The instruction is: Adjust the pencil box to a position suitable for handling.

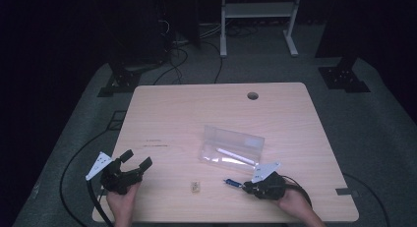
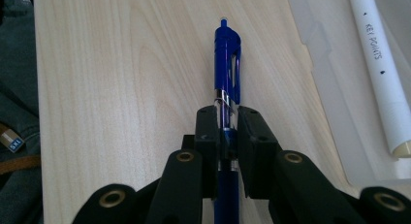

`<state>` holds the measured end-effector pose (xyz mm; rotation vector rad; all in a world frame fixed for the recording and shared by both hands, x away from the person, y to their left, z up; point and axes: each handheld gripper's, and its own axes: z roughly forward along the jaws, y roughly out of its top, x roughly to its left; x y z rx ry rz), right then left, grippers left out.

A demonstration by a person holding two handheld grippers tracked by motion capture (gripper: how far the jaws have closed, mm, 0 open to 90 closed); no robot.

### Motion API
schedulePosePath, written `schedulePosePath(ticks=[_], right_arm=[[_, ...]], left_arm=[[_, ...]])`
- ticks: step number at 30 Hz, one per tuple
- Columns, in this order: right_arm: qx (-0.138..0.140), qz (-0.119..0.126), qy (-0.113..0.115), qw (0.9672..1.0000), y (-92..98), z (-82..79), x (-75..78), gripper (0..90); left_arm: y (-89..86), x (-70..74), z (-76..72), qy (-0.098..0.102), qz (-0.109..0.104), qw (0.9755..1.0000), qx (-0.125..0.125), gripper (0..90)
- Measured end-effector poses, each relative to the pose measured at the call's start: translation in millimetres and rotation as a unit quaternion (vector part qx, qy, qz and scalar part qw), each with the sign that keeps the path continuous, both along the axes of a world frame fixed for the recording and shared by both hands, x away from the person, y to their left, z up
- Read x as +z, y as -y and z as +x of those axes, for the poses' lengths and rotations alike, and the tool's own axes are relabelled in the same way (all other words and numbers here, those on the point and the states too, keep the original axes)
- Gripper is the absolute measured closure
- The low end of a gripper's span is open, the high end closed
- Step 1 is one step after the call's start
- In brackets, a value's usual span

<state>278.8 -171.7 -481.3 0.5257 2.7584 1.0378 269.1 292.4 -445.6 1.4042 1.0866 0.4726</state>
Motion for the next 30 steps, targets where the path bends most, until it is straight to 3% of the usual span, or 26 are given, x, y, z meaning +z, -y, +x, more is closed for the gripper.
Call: schedulePosePath(ticks=[14,30], right_arm=[[-0.013,0.039,0.005,0.9991,10.6,5.5,20.9,79.0],[-0.020,0.046,0.012,0.9987,10.9,23.3,48.3,79.0]], left_arm=[[1.7,-1.3,1.0,-0.003,0.004,1.0000,-0.001,1.2],[2.2,-1.3,1.6,-0.003,0.006,1.0000,-0.001,1.2]])
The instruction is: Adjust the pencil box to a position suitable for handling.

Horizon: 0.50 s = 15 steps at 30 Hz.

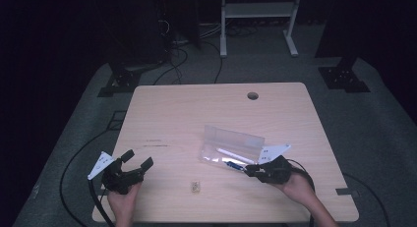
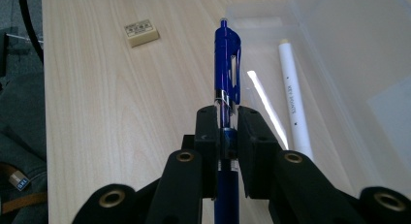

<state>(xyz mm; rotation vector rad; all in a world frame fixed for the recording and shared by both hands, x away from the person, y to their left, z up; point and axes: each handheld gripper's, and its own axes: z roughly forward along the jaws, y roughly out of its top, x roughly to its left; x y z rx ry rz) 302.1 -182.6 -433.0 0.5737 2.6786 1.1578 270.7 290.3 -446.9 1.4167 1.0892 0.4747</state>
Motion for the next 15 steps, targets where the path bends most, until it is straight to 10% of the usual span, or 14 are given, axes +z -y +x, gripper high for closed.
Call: schedulePosePath(ticks=[15], right_arm=[[0.003,0.001,0.004,1.0000,-6.6,14.0,15.1,78.9]], left_arm=[[-0.5,0.5,-0.4,0.002,-0.002,1.0000,0.001,1.1]])
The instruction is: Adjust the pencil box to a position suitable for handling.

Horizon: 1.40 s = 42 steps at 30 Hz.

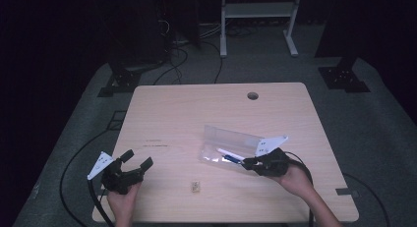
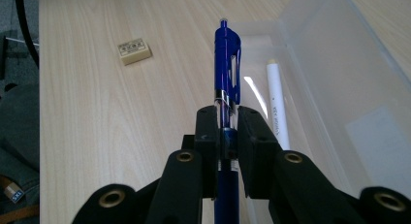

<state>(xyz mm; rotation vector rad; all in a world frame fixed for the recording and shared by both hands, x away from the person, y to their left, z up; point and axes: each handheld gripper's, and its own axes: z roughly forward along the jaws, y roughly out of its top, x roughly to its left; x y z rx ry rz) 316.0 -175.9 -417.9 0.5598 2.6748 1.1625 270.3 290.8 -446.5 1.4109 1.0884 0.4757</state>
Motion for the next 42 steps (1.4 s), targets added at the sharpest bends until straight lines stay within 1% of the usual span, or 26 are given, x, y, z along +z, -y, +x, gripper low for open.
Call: schedulePosePath(ticks=[5,14,27,29,35,36,37,42], right_arm=[[-0.004,0.002,0.001,1.0000,-3.8,7.2,3.3,79.0],[0.005,-0.011,0.004,0.9999,-14.1,17.3,6.7,79.0],[0.008,-0.020,0.003,0.9998,-22.3,32.8,8.8,79.0],[0.009,-0.023,0.003,0.9997,-24.8,36.0,9.9,79.0],[0.011,-0.028,0.006,0.9995,-34.0,45.4,13.8,79.0],[0.010,-0.032,0.005,0.9994,-36.8,46.5,14.6,79.0],[0.013,-0.032,0.010,0.9993,-37.8,47.5,14.5,78.9],[0.016,-0.038,0.006,0.9991,-44.3,50.7,9.5,78.9]], left_arm=[[-0.1,-0.1,0.1,0.000,0.001,1.0000,0.000,1.1],[-0.5,0.2,-0.3,0.002,0.000,1.0000,0.000,1.1],[-1.8,-2.4,2.8,-0.005,0.006,1.0000,-0.002,1.1],[-3.0,-1.8,1.4,-0.003,0.010,0.9999,-0.002,1.2],[-5.6,-0.6,-1.3,0.002,0.005,1.0000,0.005,1.1],[-5.6,-0.7,-1.1,0.002,0.005,1.0000,0.004,1.2],[-5.7,-0.7,-0.9,0.001,0.006,1.0000,0.004,1.1],[-5.7,-0.8,-0.6,0.000,0.007,1.0000,0.002,1.2]])
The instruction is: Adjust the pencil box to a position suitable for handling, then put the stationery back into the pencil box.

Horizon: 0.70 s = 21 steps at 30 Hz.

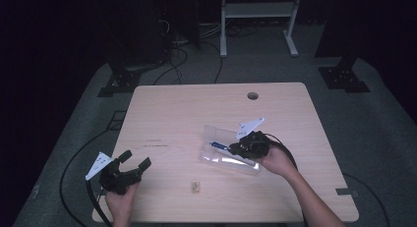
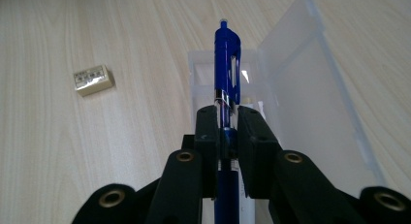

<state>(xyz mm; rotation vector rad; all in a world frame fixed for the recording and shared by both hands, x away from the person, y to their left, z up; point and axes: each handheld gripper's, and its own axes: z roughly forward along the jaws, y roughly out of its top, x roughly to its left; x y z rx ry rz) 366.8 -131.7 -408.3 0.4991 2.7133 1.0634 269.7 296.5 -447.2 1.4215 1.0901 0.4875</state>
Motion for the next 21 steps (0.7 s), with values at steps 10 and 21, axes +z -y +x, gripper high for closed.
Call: schedulePosePath(ticks=[10,21], right_arm=[[-0.006,-0.013,-0.014,0.9998,1.2,1.8,-16.1,79.0],[-0.016,-0.019,-0.030,0.9992,8.3,4.7,-30.9,78.9]], left_arm=[[-0.5,0.9,-1.4,0.002,0.000,1.0000,0.002,1.2],[1.4,2.4,-4.0,0.004,0.002,1.0000,0.003,1.2]])
